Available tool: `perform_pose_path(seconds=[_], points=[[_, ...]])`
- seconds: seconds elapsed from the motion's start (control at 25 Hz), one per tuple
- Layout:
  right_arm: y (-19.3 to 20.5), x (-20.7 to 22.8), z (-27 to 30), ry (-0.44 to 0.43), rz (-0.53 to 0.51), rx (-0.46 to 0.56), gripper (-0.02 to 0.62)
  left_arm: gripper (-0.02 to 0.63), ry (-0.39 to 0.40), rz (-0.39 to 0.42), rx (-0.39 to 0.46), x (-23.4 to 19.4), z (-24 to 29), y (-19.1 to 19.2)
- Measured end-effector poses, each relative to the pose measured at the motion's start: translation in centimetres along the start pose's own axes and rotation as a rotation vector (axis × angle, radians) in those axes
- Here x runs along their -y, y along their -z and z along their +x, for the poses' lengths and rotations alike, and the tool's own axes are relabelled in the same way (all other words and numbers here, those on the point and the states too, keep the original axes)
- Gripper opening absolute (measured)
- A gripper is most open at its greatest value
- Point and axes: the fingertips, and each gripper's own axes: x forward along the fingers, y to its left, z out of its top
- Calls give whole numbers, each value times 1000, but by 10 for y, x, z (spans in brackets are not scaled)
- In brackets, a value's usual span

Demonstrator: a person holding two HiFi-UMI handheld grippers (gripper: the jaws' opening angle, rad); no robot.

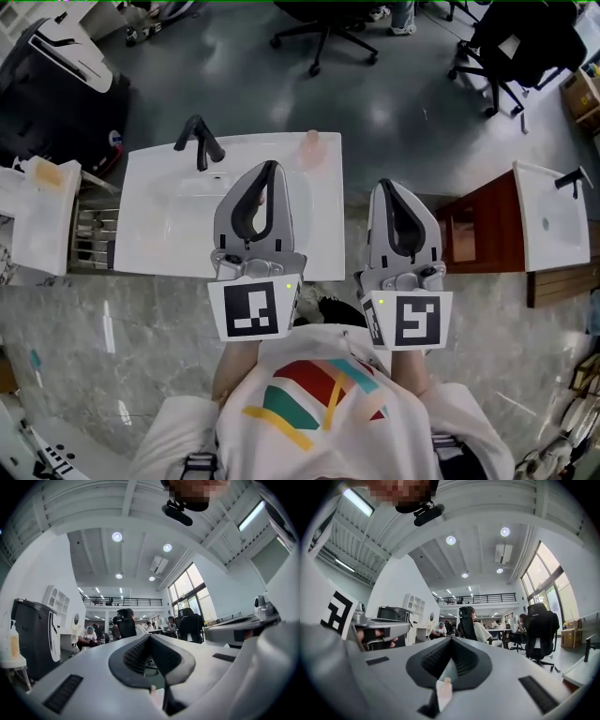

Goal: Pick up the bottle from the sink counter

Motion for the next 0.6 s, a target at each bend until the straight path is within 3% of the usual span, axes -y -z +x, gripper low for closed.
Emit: perform_pose_path(seconds=[0.44,0.6], points=[[44,-2,25,-71,59,-80,11,20,32,58,-45,-2,69,45],[64,2,32,-82,82,-109,11,108,79,27,-94,5,94,75]])
